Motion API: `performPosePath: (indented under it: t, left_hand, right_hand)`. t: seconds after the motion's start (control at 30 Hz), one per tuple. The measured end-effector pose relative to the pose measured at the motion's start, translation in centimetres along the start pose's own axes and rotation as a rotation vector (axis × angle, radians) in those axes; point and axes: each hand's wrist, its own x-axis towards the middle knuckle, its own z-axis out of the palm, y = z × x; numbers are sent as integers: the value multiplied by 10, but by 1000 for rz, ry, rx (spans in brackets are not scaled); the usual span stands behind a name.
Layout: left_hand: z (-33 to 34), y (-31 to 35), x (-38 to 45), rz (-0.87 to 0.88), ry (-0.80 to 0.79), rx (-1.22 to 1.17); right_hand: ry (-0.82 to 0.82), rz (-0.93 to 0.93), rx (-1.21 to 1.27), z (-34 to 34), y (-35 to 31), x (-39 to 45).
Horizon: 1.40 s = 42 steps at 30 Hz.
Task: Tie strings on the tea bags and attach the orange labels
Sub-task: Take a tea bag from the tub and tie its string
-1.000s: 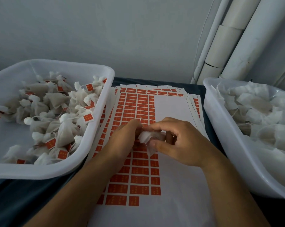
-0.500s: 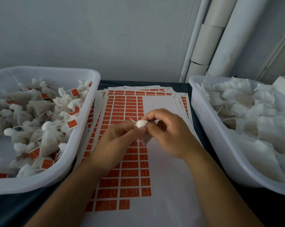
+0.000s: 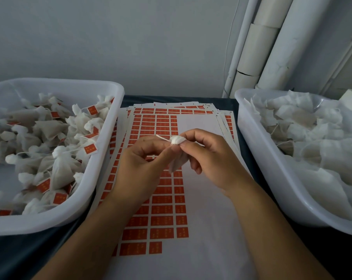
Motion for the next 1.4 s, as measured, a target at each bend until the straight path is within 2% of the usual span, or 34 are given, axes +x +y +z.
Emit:
performPosePath:
  t: [0.2,0.47,0.6,0.8,0.9,1.07,1.4]
  left_hand:
    - [-1,1,0,79,91,113]
    - [-1,1,0,81,77,223]
    - [-1,0,1,73,70,243]
    - [2,-3,-1,140,191,439]
    - [1,-3,-2,299,244,570]
    - [-4,-7,-1,581,151,694]
    - [-8,-13,4,609,113,718]
  right_hand:
    - [-23,89,87,0,2,-1]
    - [-157,292,519,0,1,-2]
    - [-192,355,629,-1,3,-3]
    - [-185,392,622,-2,4,-2]
    - [-180,422,607,-1,3,-1]
    - [-178,439,582,0,4,0]
    - [-169,430,585,-2,9,3]
